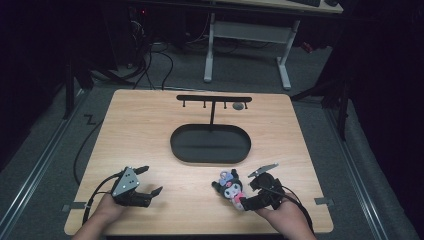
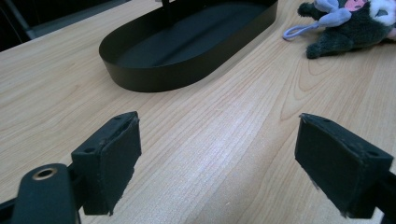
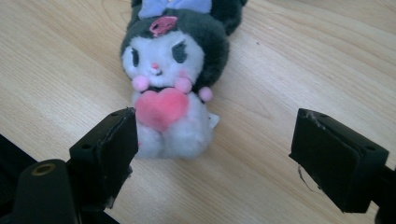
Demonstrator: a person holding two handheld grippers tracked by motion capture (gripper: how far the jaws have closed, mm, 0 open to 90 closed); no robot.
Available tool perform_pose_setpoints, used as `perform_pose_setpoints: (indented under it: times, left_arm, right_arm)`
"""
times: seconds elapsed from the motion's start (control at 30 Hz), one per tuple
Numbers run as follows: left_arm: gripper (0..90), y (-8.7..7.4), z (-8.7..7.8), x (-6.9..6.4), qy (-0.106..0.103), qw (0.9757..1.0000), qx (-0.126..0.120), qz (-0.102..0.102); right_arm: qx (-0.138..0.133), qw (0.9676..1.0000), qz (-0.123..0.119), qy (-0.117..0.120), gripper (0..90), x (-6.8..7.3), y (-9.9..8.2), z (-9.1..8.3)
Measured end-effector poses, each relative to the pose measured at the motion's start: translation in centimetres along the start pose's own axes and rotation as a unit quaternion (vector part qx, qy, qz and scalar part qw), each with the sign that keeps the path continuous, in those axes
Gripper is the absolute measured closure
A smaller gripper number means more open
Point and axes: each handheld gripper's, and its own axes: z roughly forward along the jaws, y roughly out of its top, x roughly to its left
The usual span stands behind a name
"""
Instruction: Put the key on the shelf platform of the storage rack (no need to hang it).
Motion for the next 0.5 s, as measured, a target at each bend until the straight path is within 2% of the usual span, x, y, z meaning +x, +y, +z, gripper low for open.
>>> perform_pose_setpoints:
  times: [0.27, 0.5]
  left_arm:
    - [15.4, 0.0, 0.0, 0.0, -0.001, 1.0000, 0.000, 0.000]
    - [15.4, 0.0, 0.0, 0.0, 0.000, 1.0000, 0.000, 0.000]
  right_arm:
    - [0.004, 0.9998, -0.015, 0.012, 15.1, 1.4, 0.2, 0.9]
    - [0.012, 0.9994, -0.031, 0.010, 15.1, 2.3, 0.0, 1.9]
